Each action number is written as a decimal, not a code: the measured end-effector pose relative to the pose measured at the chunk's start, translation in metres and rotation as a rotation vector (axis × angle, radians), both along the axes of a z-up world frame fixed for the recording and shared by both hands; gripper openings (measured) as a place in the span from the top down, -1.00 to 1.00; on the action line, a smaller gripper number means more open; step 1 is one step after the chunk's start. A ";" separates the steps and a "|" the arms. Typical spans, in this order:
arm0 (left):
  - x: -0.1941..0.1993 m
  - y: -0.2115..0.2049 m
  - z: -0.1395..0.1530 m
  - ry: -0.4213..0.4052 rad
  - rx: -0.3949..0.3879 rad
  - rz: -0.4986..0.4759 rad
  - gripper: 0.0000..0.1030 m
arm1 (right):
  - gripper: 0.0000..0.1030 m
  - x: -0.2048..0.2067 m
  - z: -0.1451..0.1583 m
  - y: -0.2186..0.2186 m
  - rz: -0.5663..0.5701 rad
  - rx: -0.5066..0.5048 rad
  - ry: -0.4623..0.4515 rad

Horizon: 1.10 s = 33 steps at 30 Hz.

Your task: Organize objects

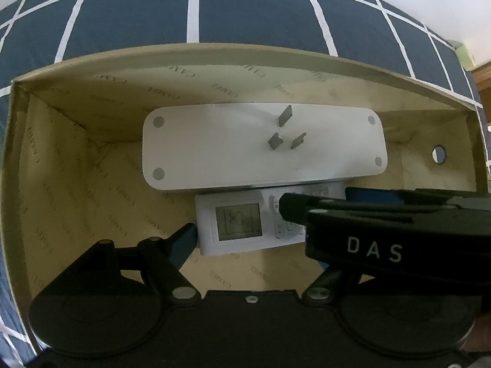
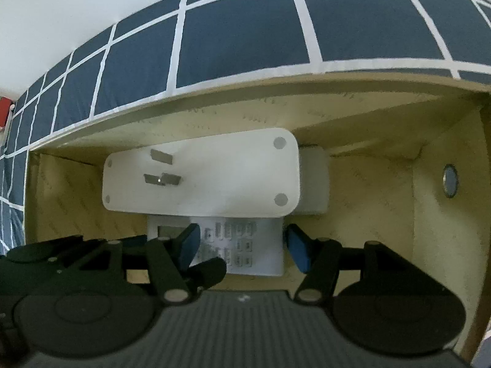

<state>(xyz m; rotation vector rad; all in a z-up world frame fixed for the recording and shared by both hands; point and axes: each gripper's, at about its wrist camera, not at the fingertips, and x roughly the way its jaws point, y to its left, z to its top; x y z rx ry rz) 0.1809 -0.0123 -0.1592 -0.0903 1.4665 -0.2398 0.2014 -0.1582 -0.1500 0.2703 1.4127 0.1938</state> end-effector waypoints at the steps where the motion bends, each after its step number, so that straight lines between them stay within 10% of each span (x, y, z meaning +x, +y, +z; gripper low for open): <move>1: -0.001 -0.001 0.002 -0.002 0.000 0.003 -0.52 | -0.20 -0.002 0.002 -0.001 0.000 0.000 -0.005; 33: -0.113 -0.024 0.116 -0.208 0.078 0.047 -0.97 | -0.78 -0.117 0.124 -0.053 -0.057 -0.055 -0.239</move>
